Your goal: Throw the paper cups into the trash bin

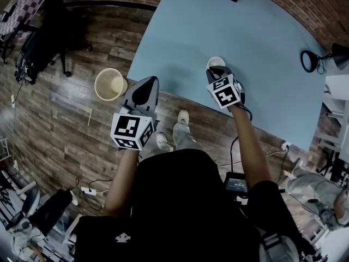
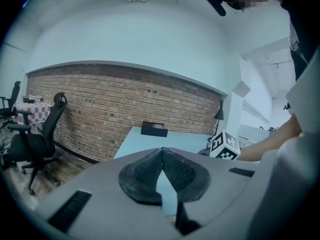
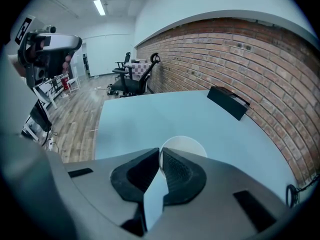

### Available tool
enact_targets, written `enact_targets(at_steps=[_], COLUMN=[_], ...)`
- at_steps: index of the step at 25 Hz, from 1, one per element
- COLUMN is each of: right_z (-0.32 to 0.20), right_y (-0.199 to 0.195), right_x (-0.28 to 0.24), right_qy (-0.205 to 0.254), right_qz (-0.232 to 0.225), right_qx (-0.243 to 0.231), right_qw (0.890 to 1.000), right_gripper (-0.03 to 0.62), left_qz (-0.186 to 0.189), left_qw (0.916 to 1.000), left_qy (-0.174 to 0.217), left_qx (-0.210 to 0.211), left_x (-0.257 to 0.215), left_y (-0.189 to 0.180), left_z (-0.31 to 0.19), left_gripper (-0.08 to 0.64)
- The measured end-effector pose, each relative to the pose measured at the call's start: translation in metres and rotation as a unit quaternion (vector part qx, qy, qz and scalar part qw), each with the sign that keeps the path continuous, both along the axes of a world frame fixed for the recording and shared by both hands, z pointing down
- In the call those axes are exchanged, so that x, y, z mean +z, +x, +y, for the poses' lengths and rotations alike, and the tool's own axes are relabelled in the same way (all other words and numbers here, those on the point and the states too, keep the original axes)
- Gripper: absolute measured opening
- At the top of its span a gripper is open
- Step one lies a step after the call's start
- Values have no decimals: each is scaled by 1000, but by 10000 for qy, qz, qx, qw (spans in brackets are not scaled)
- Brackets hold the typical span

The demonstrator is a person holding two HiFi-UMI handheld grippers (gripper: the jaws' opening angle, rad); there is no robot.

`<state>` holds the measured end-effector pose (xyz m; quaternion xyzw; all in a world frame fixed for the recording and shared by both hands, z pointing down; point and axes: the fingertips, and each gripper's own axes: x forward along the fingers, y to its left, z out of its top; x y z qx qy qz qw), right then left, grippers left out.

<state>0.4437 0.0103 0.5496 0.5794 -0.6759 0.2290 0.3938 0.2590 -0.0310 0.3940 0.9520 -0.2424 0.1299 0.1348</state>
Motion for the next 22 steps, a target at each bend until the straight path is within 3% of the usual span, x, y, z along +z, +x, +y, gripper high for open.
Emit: enact_targets(at_steps=[13,22], right_z=[-12,-38], right_y=[0,-3], right_x=[-18,-57], right_qy=[344,988], right_qz=[-226,-448], right_qx=[-8,-115], right_qw=[9992,9940], right_gripper=[17,17], left_qz=[-6,-32], left_qw=[9999,9994], left_qy=[2,29], left_qx=[-143,-356], left_x=[-3,-3], left_y=[4,10], left_z=[-6,-16], left_gripper=[8,8])
